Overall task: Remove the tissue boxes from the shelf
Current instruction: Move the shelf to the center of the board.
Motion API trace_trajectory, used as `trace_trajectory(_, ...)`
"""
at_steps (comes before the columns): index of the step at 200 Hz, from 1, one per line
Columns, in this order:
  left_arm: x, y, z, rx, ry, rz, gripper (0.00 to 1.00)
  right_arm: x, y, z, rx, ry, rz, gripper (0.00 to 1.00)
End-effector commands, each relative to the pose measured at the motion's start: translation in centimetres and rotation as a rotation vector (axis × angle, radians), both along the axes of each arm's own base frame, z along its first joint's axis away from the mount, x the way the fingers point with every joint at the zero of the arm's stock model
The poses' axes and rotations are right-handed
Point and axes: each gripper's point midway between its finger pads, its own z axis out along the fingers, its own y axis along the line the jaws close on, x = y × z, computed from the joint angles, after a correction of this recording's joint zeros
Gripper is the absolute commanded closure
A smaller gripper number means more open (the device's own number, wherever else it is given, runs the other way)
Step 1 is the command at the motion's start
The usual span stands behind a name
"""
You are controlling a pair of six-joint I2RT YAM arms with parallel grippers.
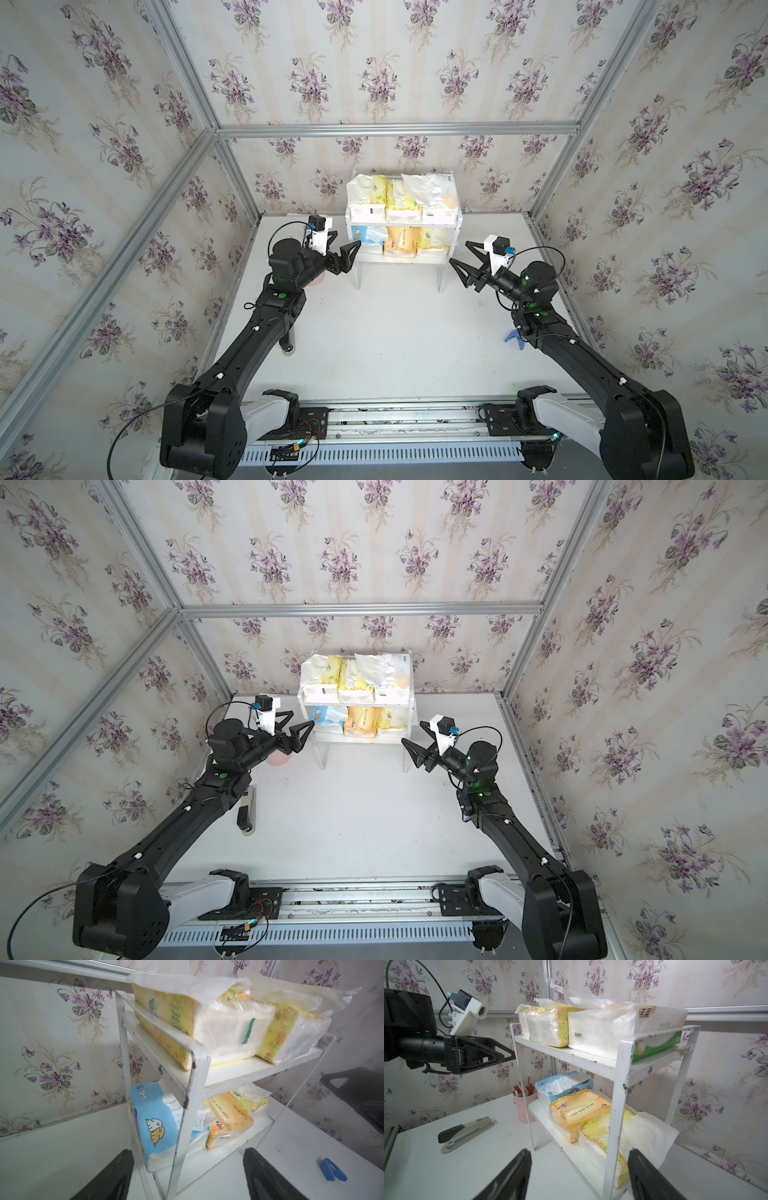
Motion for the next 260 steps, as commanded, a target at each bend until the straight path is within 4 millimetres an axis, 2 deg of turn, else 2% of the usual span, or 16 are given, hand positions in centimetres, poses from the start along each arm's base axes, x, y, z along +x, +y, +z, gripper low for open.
trace_trajectory(1, 0.3, -0.7, 0.5, 0.02, -0.011, -0.046, 0.3, 1.2, 0.2, 0.1, 0.0, 0.018, -0.012, 0.31)
trace_trajectory(19, 0.8, -0.7, 0.8, 0.023, -0.017, -0.042, 0.5, 2.1, 0.1, 0.3, 0.008, 0.015, -0.033, 0.35)
trace_trajectory(27, 1.1, -0.7, 0.9, 0.024, -0.02, -0.035, 0.55, 2.3, 0.1, 0.3, 0.009, 0.017, -0.038, 0.37)
trace_trajectory(54, 1.8, -0.8, 1.2, 0.026, -0.021, -0.036, 0.66, 3.4, 0.5, -0.1, -0.002, 0.041, -0.025, 0.49)
trace_trajectory(85, 2.5, -1.2, 1.5, 0.017, -0.024, -0.047, 0.82, 4.5, 0.9, -0.4, -0.012, 0.074, -0.022, 0.71)
trace_trajectory(125, 3.3, -1.6, 1.6, -0.001, -0.026, -0.069, 0.93, 5.8, 0.9, -1.0, -0.037, 0.089, -0.033, 0.98)
trace_trajectory(159, 4.3, -2.0, 1.7, -0.01, -0.024, -0.083, 0.97, 6.9, 1.0, -1.3, -0.084, 0.07, -0.047, 1.0)
trace_trajectory(170, 4.4, -2.1, 2.4, -0.011, -0.044, -0.086, 0.98, 7.5, 1.0, -1.4, -0.1, 0.061, -0.055, 1.0)
trace_trajectory(174, 5.1, -2.3, 1.3, -0.008, -0.018, -0.087, 0.98, 7.7, 0.9, -1.4, -0.103, 0.057, -0.057, 1.0)
trace_trajectory(197, 5.9, -2.6, 1.3, -0.006, -0.028, -0.094, 1.0, 8.7, 1.2, -1.1, -0.132, 0.02, -0.057, 1.0)
trace_trajectory(223, 6.6, -3.1, 1.0, 0.0, -0.034, -0.106, 1.0, 9.1, 1.5, -1.0, -0.158, -0.036, -0.044, 1.0)
trace_trajectory(246, 7.8, -3.7, 1.1, 0.008, -0.042, -0.119, 1.0, 10.7, 1.1, -1.5, -0.175, -0.05, -0.074, 1.0)
trace_trajectory(260, 8.3, -4.1, 1.2, 0.011, -0.035, -0.134, 0.96, 11.5, 0.9, -1.7, -0.173, -0.035, -0.073, 1.0)
